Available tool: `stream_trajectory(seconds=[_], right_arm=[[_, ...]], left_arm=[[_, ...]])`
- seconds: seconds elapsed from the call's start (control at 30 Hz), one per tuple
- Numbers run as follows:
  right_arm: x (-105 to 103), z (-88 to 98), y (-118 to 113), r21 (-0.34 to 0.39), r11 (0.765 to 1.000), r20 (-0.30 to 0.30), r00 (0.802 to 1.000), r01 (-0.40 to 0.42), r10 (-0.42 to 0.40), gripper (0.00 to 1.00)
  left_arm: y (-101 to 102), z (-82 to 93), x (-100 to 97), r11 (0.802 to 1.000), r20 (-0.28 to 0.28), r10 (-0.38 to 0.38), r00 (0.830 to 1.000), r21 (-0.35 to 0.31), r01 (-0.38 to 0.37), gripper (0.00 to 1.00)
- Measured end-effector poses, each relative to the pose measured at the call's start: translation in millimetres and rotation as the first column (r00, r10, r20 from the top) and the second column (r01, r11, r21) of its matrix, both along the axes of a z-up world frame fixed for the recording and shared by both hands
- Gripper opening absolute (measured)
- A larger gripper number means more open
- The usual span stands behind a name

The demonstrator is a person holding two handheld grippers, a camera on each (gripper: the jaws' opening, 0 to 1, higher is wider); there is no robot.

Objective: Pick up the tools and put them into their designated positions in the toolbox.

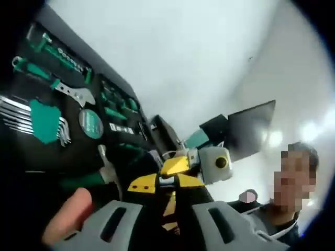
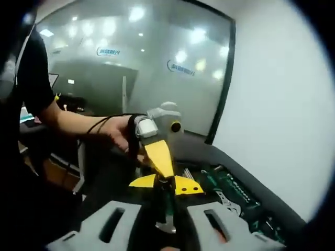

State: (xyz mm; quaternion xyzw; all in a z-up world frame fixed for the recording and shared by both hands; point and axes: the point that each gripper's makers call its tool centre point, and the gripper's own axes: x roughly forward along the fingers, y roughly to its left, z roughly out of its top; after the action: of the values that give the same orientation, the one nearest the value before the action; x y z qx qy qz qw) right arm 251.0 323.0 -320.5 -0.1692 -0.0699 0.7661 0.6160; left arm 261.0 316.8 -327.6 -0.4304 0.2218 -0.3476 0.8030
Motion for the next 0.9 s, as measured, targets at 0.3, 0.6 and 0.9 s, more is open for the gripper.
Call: stream_trajectory(seconds=[0.3, 0.6, 0.9], right_arm=[[58, -33.1, 38, -0.181, 0.973, -0.171, 0.969, 0.147, -0.178, 0.09], [58, -74.1, 48, -0.319, 0.938, -0.171, 0.965, 0.138, -0.2, 0.26], [161, 53.1, 81, -0.098, 0.926, -0.201, 0.904, 0.365, -0.378, 0.08]], left_arm=[[181, 28.2, -6.6, 0.766, 0.505, 0.492, 0.709, 0.136, -0.628, 0.13], [219, 17.0, -26.6, 0.653, 0.568, 0.612, 0.55, 0.029, -0.757, 0.1], [230, -0.3, -20.5, 0.654, 0.483, 0.647, 0.59, 0.046, -0.755, 0.1]])
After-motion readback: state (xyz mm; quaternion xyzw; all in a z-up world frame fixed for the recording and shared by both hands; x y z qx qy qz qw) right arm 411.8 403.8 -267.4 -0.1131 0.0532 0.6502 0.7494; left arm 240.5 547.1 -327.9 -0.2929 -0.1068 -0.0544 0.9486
